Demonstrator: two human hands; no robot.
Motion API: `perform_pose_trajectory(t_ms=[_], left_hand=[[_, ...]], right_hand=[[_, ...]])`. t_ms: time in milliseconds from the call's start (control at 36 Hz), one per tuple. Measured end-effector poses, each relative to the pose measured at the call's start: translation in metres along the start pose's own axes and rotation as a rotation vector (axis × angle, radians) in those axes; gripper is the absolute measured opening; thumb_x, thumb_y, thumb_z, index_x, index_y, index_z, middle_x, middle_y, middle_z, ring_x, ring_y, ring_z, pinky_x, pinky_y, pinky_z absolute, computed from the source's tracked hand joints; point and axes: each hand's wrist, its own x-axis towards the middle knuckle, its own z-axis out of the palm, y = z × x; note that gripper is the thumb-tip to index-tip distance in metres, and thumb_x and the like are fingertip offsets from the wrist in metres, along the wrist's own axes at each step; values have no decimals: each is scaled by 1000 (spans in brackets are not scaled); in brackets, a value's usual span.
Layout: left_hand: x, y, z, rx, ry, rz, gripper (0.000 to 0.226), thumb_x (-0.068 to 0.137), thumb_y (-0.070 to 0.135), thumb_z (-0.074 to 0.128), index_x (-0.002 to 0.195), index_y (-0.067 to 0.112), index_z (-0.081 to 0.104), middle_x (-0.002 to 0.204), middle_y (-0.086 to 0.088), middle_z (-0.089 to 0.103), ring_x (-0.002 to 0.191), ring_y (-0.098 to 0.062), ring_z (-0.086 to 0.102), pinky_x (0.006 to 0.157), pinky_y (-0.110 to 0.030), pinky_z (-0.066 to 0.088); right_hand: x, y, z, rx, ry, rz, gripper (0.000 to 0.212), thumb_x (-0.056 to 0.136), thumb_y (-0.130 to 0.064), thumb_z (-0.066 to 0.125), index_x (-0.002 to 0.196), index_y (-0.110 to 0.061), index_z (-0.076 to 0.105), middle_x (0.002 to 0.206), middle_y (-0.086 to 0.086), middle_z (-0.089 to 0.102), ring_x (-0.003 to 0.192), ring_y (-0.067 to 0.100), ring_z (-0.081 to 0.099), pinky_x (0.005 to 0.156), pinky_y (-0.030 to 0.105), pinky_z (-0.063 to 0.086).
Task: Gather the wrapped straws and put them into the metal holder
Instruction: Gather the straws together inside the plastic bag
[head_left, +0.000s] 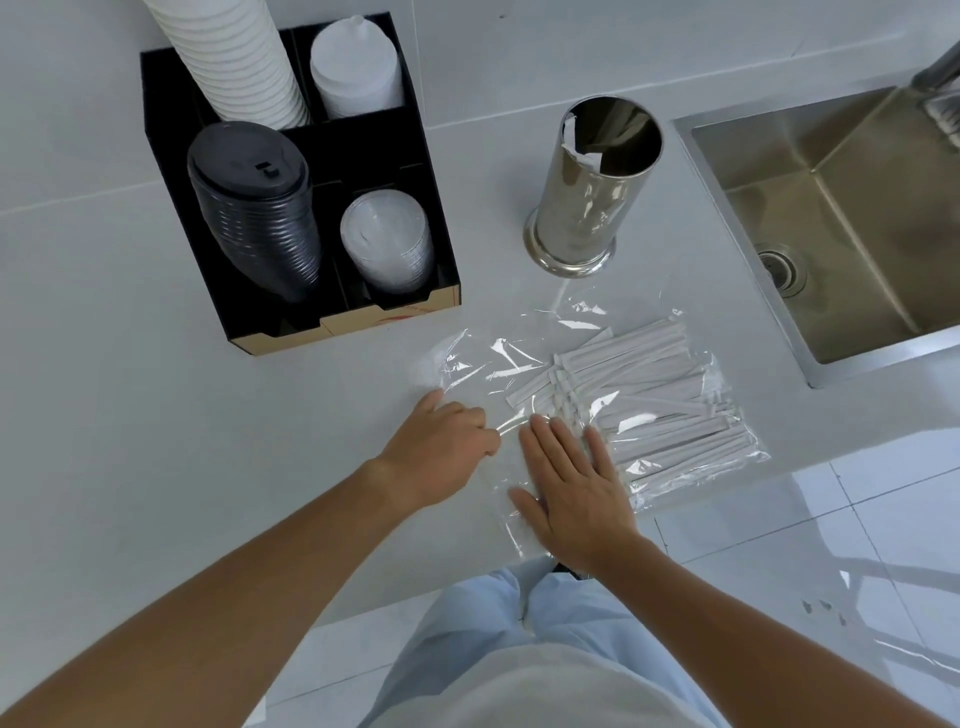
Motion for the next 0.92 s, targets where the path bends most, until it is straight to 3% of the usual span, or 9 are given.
perform_pose_trajectory(t_ms=[139, 306, 333, 444, 611, 694, 750, 833, 917], left_hand=[[-14, -18, -2, -128, 51, 40, 22, 97, 16, 46, 100, 18, 68, 92, -2, 66, 87, -28, 56, 91, -24, 28], [-40, -29, 4, -219, 86, 20, 14, 94, 15, 49, 93, 15, 63, 85, 1, 67, 80, -24, 57, 104, -37, 35], [-42, -26, 5, -216, 97, 1, 12, 92, 17, 51, 99, 16, 61, 86, 1, 68, 83, -25, 59, 106, -37, 32], [-43, -8, 9, -210, 87, -19, 43, 88, 23, 55, 131, 29, 54, 110, 6, 68, 112, -17, 55, 116, -39, 17], [-49, 10, 14, -248, 122, -6, 24, 92, 16, 51, 97, 25, 73, 103, 5, 67, 111, -17, 56, 118, -43, 16], [-63, 10, 19, -262, 219, -58, 18, 88, 13, 56, 90, 20, 73, 104, 1, 68, 103, -21, 61, 111, -44, 31], [-72, 9, 23, -291, 279, -98, 16, 84, 9, 59, 87, 17, 74, 107, -6, 69, 101, -26, 65, 102, -43, 41], [-80, 15, 30, -385, 320, -200, 19, 84, 5, 61, 94, 14, 74, 114, -9, 67, 99, -27, 66, 90, -35, 48], [-84, 27, 37, -466, 367, -307, 19, 86, 7, 62, 99, 14, 73, 110, -3, 65, 93, -22, 64, 83, -32, 50]], right_hand=[[-3, 11, -12, -10, -47, -71, 69, 98, -53, 20, 154, -13, 26, 161, 3, 22, 149, 23, 18, 122, 45, 7], [-8, 36, -33, -19, -34, -142, 61, 100, -44, 23, 152, -15, 32, 160, 6, 25, 148, 27, 20, 121, 47, 15], [-7, 42, -37, -31, -31, -132, 60, 99, -44, 23, 151, -15, 34, 160, 7, 26, 148, 28, 22, 120, 48, 16], [-2, 59, -44, -84, -62, -96, 63, 97, -46, 25, 150, -14, 36, 159, 7, 28, 147, 28, 24, 119, 51, 15], [3, 67, -46, -63, -10, -125, 61, 94, -45, 33, 143, -13, 50, 153, 7, 43, 140, 28, 40, 115, 51, 26], [7, 71, -51, -70, 11, -148, 59, 93, -45, 34, 141, -15, 53, 150, 4, 47, 137, 25, 45, 111, 48, 32], [13, 75, -55, -60, 42, -170, 52, 92, -40, 45, 135, -14, 58, 145, 5, 53, 130, 26, 53, 103, 47, 40], [26, 83, -63, -40, 69, -180, 45, 86, -26, 68, 128, -10, 62, 136, 8, 60, 118, 31, 61, 91, 47, 47], [41, 90, -72, 8, 56, -181, 41, 83, -16, 70, 123, -6, 64, 125, 13, 64, 105, 39, 63, 84, 47, 50]])
